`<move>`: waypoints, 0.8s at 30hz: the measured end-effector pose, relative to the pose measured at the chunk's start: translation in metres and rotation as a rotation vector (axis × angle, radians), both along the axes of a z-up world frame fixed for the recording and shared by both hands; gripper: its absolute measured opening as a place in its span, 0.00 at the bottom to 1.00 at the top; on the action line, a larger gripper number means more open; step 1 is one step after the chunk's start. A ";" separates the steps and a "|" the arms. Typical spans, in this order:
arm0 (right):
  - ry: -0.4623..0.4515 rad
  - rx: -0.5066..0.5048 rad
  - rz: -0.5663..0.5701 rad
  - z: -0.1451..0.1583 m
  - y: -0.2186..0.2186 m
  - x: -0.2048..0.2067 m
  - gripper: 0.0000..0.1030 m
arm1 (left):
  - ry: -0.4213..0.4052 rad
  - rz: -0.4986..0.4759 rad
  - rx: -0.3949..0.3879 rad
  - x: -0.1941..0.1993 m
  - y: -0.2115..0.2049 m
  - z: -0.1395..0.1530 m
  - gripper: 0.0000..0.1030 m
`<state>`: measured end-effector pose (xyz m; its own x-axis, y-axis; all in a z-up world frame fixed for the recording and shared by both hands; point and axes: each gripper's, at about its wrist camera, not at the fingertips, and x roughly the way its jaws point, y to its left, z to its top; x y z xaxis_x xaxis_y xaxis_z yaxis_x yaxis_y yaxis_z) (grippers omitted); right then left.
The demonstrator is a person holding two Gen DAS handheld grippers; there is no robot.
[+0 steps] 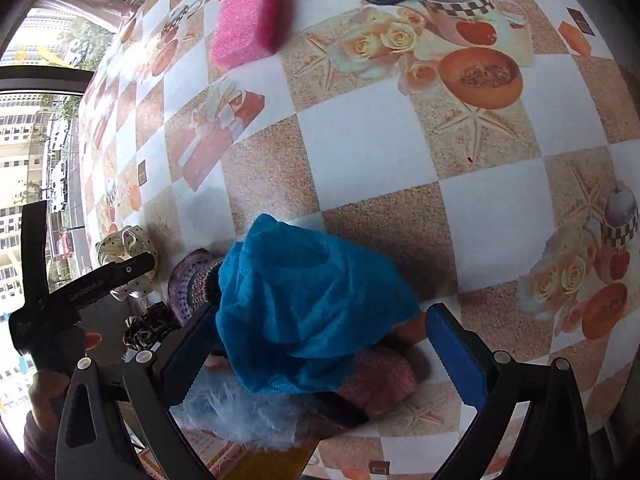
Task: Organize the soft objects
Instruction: 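Grasp the cream polka-dot scrunchie with the left tool while the right tool grasps another blue glove, then carry the scrunchie and blue glove with both tools toward the white box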
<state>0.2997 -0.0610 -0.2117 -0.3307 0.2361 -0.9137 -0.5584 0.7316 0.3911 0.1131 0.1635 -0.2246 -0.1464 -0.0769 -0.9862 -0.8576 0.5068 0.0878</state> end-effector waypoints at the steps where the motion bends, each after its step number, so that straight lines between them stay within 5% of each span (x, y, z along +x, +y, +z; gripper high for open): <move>1: -0.006 0.002 0.004 0.000 0.002 0.000 0.99 | 0.000 -0.006 -0.005 0.002 0.000 -0.002 0.84; 4: -0.009 0.005 0.015 0.000 0.007 -0.001 0.96 | -0.014 -0.021 -0.017 0.010 -0.004 -0.005 0.78; 6: -0.006 0.012 0.016 -0.001 0.009 -0.001 0.64 | -0.035 -0.037 -0.024 0.013 -0.007 -0.003 0.66; 10: 0.017 0.005 0.030 -0.005 0.008 -0.001 0.43 | -0.067 -0.085 -0.053 0.027 -0.015 -0.001 0.30; 24: -0.059 0.085 -0.014 0.036 -0.005 0.023 0.39 | -0.177 -0.131 0.059 0.049 -0.022 0.056 0.25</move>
<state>0.3229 -0.0660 -0.1761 -0.2734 0.3178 -0.9079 -0.5725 0.7047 0.4191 0.1619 0.1415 -0.1684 0.0242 -0.0098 -0.9997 -0.7894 0.6134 -0.0251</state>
